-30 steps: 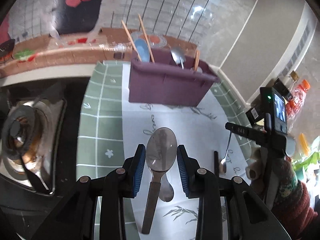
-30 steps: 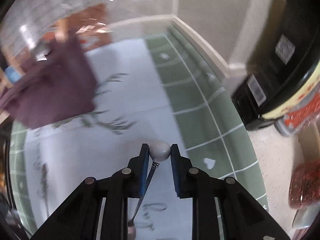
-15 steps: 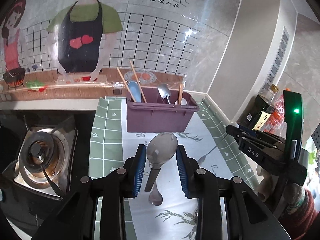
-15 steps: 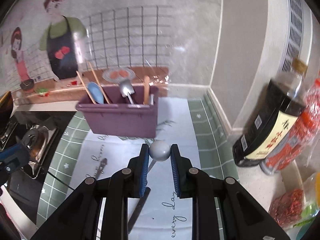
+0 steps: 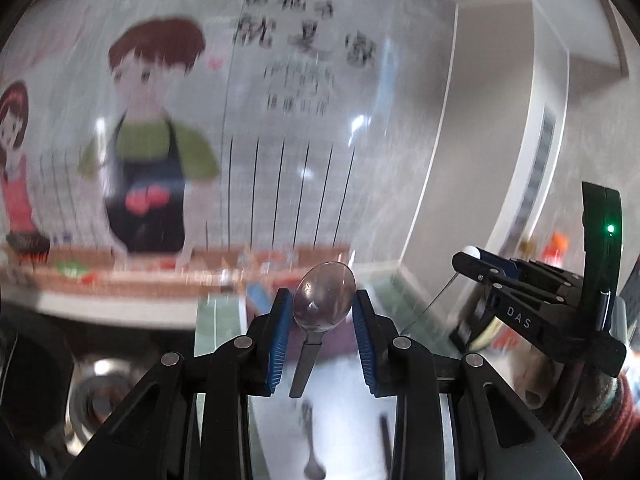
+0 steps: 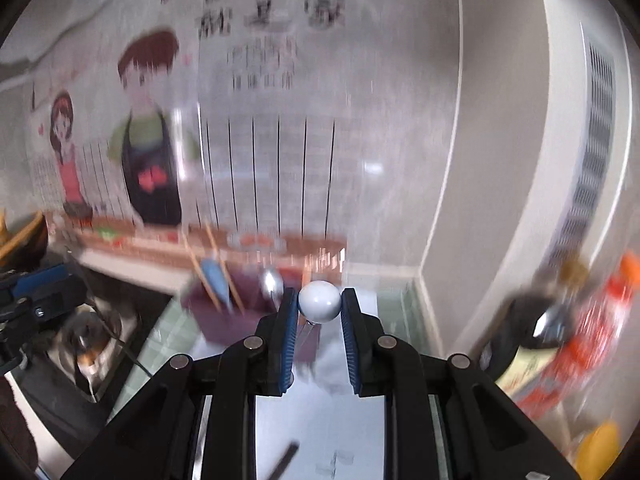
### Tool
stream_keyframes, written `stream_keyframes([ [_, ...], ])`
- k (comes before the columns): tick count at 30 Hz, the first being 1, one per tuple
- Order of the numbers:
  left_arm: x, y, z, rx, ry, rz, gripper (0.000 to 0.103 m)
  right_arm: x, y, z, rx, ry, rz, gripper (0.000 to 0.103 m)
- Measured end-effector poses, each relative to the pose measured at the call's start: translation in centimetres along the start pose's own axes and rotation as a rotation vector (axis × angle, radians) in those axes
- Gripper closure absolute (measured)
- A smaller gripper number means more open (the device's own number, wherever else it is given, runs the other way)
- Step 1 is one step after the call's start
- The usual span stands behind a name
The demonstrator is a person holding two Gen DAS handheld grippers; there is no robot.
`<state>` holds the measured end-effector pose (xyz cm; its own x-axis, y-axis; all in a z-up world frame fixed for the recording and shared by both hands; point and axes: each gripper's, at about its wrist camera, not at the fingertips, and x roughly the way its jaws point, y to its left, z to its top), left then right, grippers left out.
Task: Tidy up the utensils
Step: 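Carry both spoons up over the purple caddy with both grippers, then lower both spoons into the caddy and open both grippers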
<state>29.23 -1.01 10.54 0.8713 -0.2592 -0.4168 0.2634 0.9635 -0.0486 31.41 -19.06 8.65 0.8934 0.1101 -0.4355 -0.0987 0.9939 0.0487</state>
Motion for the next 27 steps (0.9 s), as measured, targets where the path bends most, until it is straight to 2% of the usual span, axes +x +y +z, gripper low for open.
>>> stream_keyframes([
  [2, -0.1, 0.2, 3.1, -0.001, -0.057, -0.006, 0.071, -0.3, -0.1, 2.7, -0.022, -0.041, -0.001, 0.083],
  [5, 0.8, 0.7, 6.5, -0.017, -0.114, -0.011, 0.071, 0.0, 0.2, 6.2, -0.073, -0.094, -0.047, 0.083],
  [7, 2.1, 1.3, 7.9, -0.031, -0.126, -0.017, 0.071, 1.3, 0.3, 7.6, -0.092, -0.100, -0.068, 0.083],
  [10, 4.9, 2.3, 8.7, -0.055, -0.099, -0.014, 0.071, 3.8, 0.6, 8.1, -0.107, -0.072, -0.073, 0.083],
  [14, 8.7, 3.5, 7.8, -0.083, -0.047, -0.024, 0.071, 8.4, 1.2, 6.7, -0.121, 0.006, -0.058, 0.083],
  [22, 14.7, 5.1, 4.5, -0.111, 0.061, -0.025, 0.071, 17.2, 2.8, 1.6, -0.134, 0.189, -0.034, 0.083],
  [27, 18.1, 6.1, 1.7, -0.156, 0.159, -0.032, 0.071, 20.3, 3.0, -1.3, -0.134, 0.288, -0.024, 0.083],
])
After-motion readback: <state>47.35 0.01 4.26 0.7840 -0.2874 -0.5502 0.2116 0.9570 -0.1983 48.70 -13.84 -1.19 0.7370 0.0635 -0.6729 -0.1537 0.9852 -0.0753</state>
